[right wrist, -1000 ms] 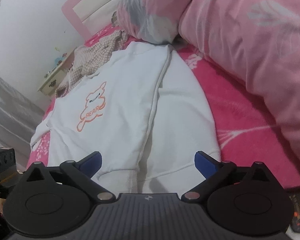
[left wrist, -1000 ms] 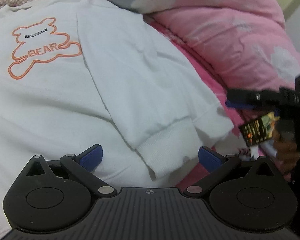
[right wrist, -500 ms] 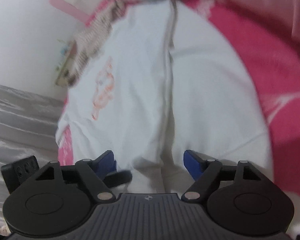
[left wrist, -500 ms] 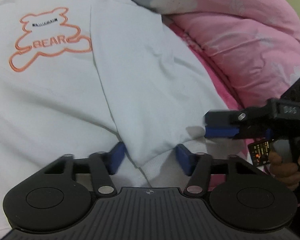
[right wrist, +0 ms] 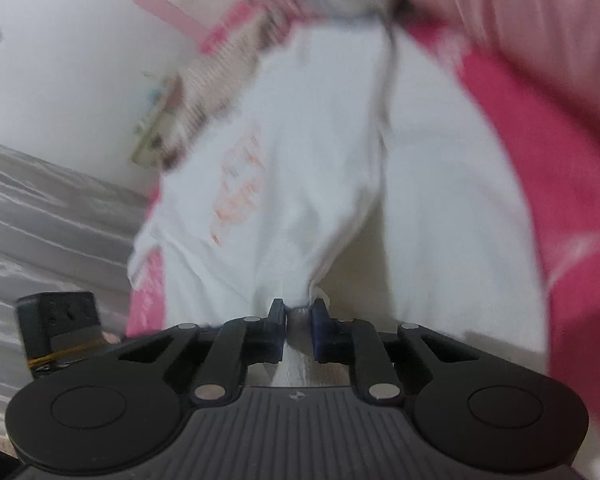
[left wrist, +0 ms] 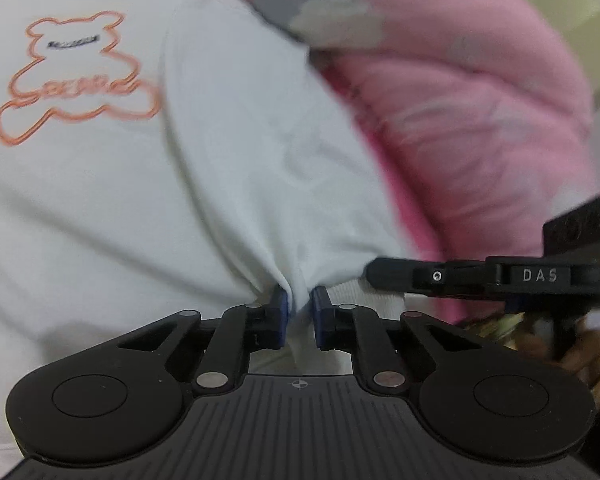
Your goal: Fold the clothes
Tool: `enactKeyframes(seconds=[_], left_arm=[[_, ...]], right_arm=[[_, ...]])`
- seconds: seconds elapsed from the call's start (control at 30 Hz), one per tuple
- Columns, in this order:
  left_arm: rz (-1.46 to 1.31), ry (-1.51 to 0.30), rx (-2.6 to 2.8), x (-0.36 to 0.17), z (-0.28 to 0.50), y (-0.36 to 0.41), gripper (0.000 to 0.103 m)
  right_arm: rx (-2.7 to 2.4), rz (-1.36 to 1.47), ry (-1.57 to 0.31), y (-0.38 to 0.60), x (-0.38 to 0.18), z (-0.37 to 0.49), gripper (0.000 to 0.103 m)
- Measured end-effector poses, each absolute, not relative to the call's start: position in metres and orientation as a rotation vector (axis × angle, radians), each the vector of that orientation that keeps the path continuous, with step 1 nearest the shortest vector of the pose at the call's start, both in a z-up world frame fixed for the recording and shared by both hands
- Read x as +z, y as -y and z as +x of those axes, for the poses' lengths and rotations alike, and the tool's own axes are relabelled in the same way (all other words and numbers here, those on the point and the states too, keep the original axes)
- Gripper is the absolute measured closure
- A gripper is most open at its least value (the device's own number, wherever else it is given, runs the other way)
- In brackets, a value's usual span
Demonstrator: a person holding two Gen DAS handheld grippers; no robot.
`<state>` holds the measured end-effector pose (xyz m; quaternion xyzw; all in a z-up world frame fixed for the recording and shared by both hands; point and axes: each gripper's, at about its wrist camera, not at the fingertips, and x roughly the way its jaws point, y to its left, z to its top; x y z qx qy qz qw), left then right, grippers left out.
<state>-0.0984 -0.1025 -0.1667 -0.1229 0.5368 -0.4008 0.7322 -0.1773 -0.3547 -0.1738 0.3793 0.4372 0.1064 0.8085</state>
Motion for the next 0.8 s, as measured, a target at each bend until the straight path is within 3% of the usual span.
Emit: enactKeyframes(seconds=[0.2, 0.43, 0.67, 0.8], left_arm=[[-0.418, -1.157, -1.021, -0.136, -0.096, 0.129, 0.092], [-0.288, -1.273, -0.996, -0.181, -0.113, 0.152, 0.092], [-0.309, -1.237, -1.025, -0.168, -0.11, 0.159, 0.092], [-0.21, -1.345, -0.995, -0.2, -0.114, 0.174, 0.091]], right_arm=[[0.203, 0.658, -0.793, 0.376, -0.104, -0.198, 0.089], [0.097, 0.727, -0.96, 0.384, -0.175, -0.218, 0.089], [0.126, 0.689, -0.857, 0.396, -0.144, -0.222, 0.089], [0.061, 0.724, -0.989, 0.405, -0.188, -0.223, 0.089]])
